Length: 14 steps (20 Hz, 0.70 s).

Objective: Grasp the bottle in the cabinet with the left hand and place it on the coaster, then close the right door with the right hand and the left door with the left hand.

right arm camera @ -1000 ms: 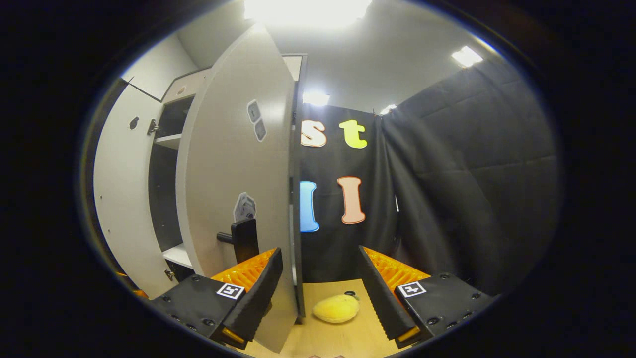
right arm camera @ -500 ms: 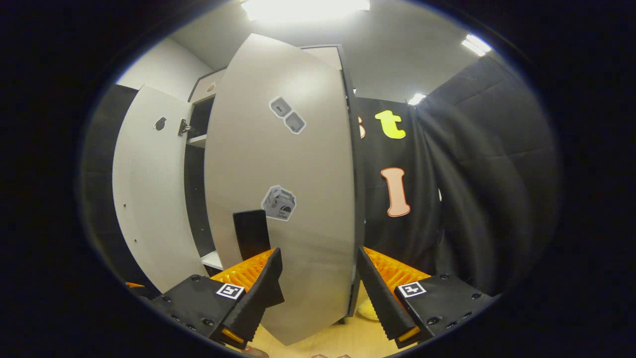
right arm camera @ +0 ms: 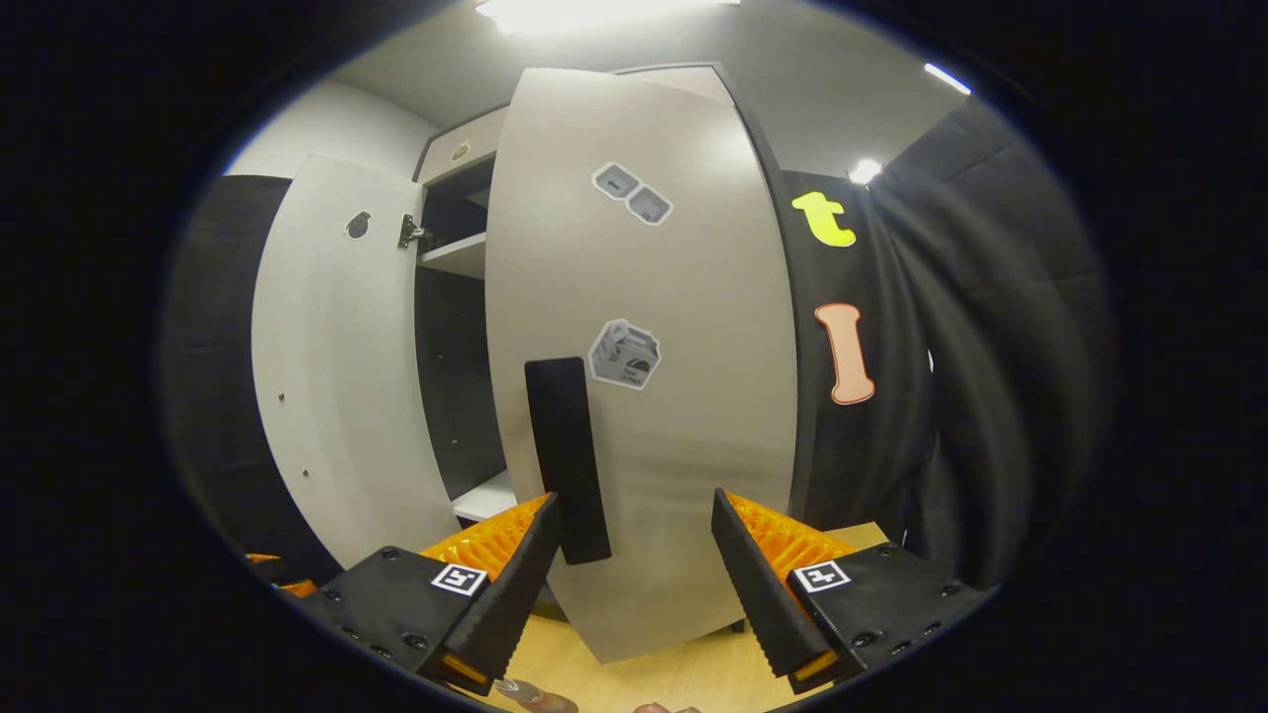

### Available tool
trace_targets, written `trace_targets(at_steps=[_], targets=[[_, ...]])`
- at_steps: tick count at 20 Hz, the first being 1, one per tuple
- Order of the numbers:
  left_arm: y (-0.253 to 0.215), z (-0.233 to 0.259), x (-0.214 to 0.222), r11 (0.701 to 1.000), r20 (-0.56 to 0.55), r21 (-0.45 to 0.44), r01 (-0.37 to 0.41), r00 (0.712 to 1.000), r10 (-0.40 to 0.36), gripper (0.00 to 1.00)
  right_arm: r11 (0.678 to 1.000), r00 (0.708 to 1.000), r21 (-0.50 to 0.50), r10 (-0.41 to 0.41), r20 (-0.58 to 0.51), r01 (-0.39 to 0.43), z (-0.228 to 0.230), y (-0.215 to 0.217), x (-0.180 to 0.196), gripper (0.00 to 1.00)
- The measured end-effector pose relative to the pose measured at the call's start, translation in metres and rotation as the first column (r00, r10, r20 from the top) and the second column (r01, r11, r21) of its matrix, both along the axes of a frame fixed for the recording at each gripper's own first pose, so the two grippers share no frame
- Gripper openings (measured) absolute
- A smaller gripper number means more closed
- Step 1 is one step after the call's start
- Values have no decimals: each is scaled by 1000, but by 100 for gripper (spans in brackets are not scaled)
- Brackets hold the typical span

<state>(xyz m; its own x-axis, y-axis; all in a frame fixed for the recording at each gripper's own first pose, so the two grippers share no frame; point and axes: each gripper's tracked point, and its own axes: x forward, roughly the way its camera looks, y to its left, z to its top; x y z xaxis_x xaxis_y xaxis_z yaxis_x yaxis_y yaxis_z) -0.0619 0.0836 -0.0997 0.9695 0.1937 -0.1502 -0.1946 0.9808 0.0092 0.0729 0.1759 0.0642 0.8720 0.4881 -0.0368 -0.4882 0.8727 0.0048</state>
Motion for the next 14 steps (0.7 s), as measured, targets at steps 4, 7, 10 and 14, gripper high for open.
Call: trace_targets(at_steps=[4, 7, 10, 14], targets=[[36, 19, -9, 996, 31, -48, -78, 996, 80, 100, 999, 995, -20, -35, -89, 34, -36, -15, 1, 96], [62, 39, -7, 990, 61, -87, -111, 991, 116, 95, 997, 991, -68, -55, -120, 47, -59, -25, 0, 96], [82, 78, -1, 990, 117, -114, -78, 989, 91, 95, 992, 989, -113, -69, -132, 54, -78, -37, -4, 97], [117, 119, 26, 998, 151, -20, -60, 987, 62, 98, 987, 988, -144, -85, -133, 65, -100, -47, -9, 97]])
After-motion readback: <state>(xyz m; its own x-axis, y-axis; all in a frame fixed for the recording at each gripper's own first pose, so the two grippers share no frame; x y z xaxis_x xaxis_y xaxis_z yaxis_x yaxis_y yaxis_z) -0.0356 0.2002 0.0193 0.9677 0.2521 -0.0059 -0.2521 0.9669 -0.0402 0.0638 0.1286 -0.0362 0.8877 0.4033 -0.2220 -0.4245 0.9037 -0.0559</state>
